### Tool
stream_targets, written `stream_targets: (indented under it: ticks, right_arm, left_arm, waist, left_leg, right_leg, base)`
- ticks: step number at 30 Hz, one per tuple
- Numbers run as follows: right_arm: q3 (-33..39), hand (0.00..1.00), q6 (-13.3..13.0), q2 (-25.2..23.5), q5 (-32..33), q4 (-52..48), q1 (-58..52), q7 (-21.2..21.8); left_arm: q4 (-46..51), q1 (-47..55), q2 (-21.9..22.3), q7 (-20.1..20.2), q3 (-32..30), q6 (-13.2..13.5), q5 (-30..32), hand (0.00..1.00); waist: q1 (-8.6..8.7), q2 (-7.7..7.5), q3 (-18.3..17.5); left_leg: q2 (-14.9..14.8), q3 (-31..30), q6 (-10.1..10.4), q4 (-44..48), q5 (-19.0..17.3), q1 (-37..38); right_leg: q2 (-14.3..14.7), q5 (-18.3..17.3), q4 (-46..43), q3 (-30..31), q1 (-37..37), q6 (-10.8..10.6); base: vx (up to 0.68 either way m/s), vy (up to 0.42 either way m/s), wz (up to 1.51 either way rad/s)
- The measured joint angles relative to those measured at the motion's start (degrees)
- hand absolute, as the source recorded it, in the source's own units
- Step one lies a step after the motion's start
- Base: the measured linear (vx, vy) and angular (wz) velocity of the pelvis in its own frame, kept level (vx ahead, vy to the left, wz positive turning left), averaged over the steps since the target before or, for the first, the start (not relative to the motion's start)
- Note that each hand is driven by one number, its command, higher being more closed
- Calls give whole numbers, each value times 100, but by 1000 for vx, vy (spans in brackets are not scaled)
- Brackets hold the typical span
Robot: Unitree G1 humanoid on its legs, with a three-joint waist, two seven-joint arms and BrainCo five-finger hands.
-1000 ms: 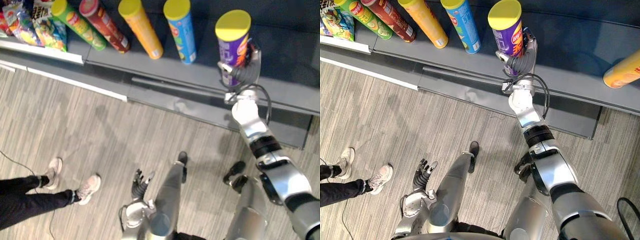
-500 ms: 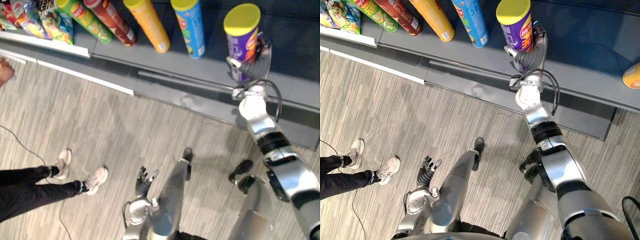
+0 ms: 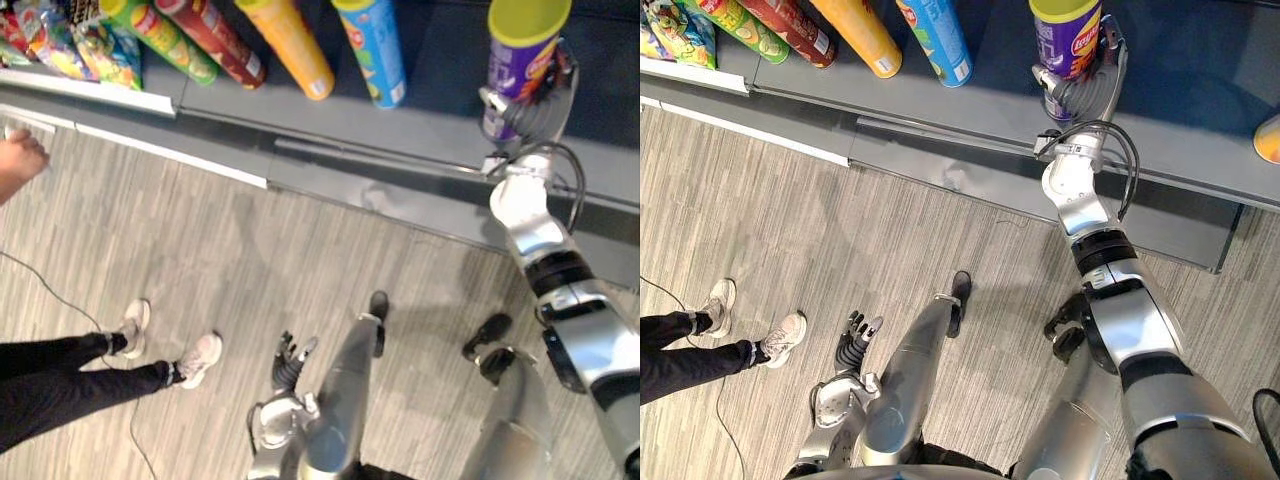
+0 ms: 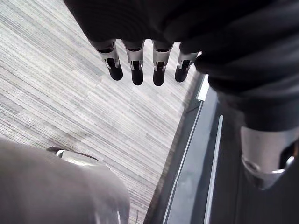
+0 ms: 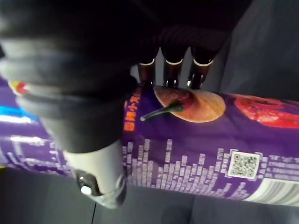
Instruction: Put the gum and the chips on the shelf.
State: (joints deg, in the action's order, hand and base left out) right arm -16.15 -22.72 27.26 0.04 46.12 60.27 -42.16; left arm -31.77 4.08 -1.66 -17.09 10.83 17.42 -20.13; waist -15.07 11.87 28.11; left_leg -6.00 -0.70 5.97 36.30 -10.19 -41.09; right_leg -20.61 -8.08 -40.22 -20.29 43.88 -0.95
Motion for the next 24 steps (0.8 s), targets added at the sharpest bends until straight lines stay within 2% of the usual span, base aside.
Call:
stream_targets:
  ticks: [6, 7, 19, 24]
  right_arm:
    - [1, 100, -18, -1, 1, 27, 0, 18]
    - [1, 0, -22, -1, 1, 29, 0, 22]
    - [-13, 0, -23, -2, 20, 202, -86, 407]
    - [-23, 0, -84, -26, 150, 325, -213, 549]
  left_arm:
    - [2, 0, 0, -1, 2, 10, 0, 0]
    - [1, 0, 0, -4, 2, 14, 0, 0]
    - [-5, 0, 18, -13, 5, 83, 2, 0]
    - [-37, 1, 27, -11, 13, 87, 4, 0]
  waist:
    - [-4, 0, 0]
    - [-4, 0, 0]
    - [4, 0, 0]
    - [50, 0, 0]
  left_leg:
    - [-40, 6, -23, 16, -27, -2]
    - [-43, 6, -24, 15, -27, 0]
    - [-63, 19, -4, 11, -17, 50]
    - [-98, 23, -4, -28, -27, 297]
  right_leg:
    - [40, -1, 5, 4, 3, -1]
    - [43, -1, 5, 4, 4, -1]
    - [66, 0, 11, 16, -34, 1]
    - [121, 17, 116, 4, -309, -14]
  base:
    - [6, 8, -1]
    - [0, 0, 0]
    - [0, 0, 0]
    - [4, 14, -2]
